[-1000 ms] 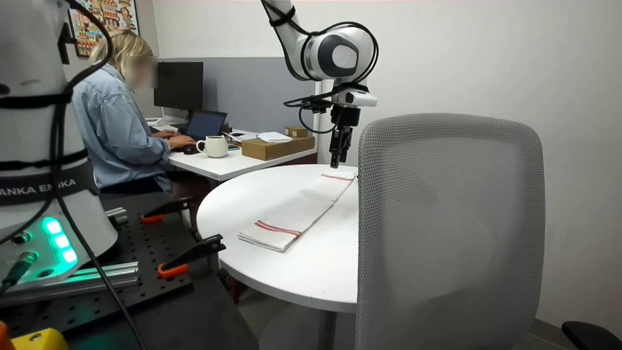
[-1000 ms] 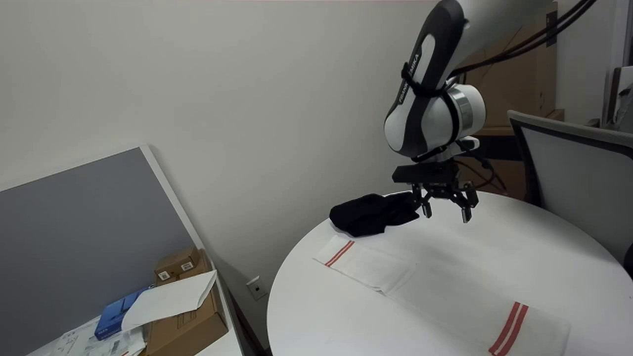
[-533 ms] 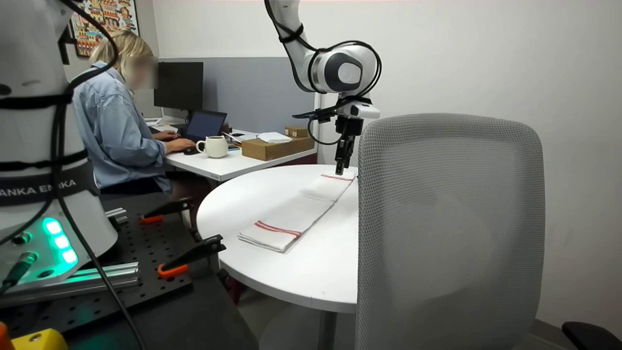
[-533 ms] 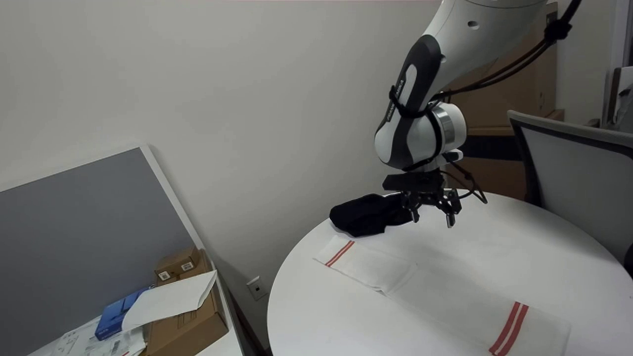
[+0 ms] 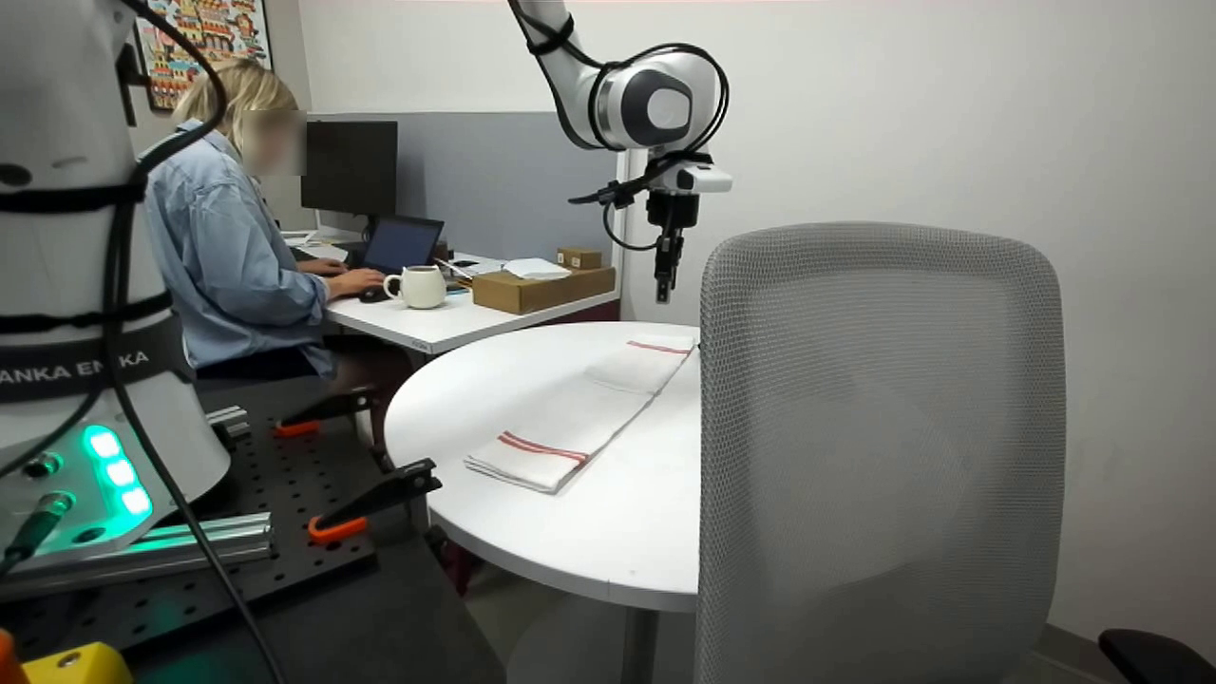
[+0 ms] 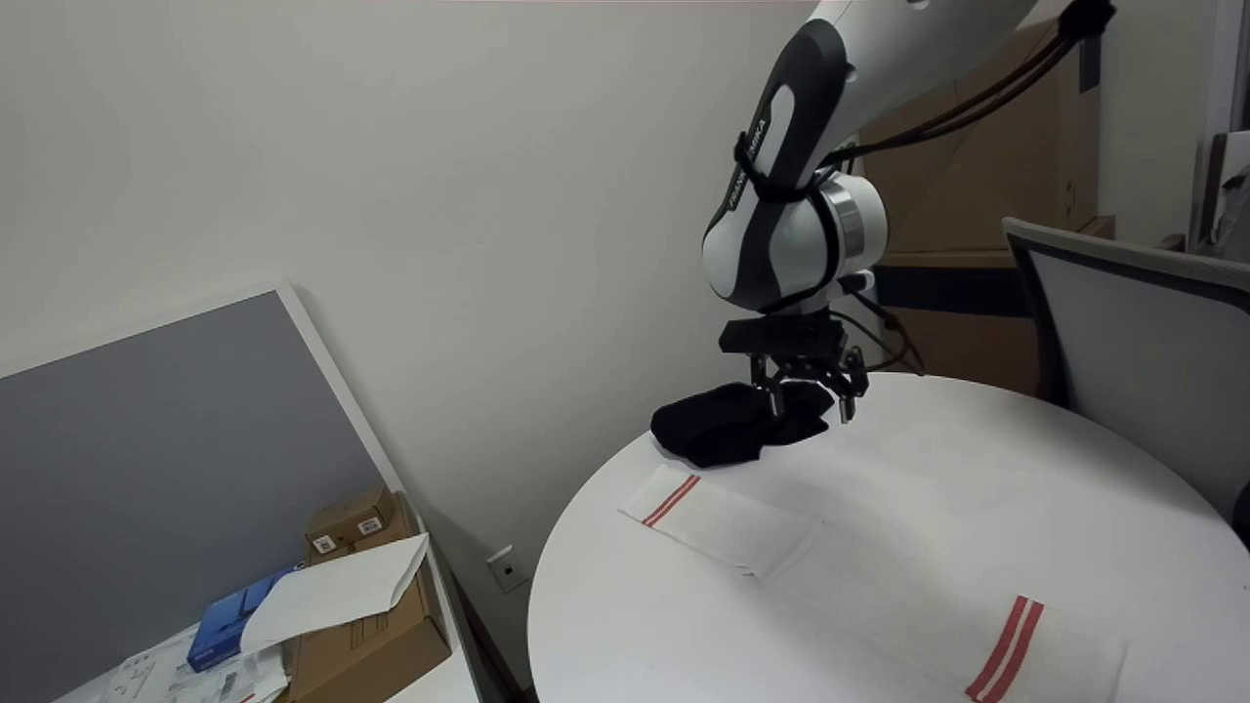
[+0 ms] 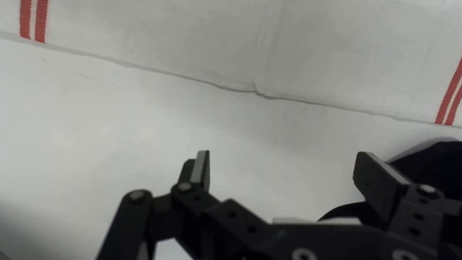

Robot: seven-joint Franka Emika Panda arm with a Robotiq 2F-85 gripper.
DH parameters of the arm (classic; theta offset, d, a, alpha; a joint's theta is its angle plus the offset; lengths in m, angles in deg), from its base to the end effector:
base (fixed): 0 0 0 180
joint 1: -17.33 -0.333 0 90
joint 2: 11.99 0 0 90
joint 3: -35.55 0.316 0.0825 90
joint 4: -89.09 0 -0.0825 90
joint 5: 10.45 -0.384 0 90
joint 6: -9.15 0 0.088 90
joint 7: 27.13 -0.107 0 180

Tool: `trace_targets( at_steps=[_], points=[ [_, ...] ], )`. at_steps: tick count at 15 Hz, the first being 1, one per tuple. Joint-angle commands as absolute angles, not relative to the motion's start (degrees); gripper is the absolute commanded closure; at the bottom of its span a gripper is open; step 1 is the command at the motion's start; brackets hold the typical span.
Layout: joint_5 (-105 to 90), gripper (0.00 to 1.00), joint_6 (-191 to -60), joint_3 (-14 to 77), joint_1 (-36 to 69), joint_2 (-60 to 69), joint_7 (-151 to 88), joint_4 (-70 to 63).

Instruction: Fold the white towel in half and use it to wipe the table

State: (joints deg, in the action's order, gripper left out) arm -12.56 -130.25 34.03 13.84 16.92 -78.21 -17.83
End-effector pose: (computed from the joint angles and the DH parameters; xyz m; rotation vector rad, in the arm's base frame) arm 0.6458 0.0234 0.2506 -2.8059 1.3221 -0.0785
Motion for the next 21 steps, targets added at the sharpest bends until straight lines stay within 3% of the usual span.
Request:
trace_targets(
  at_steps=[1, 21],
  points=[
    [-13.4, 0.00, -130.2, 32.9, 12.8, 16.9, -77.4, -17.9],
    [-11.1, 0.00, -137.8, 30.2, 2.0, 28.8, -95.7, -12.8]
  ],
)
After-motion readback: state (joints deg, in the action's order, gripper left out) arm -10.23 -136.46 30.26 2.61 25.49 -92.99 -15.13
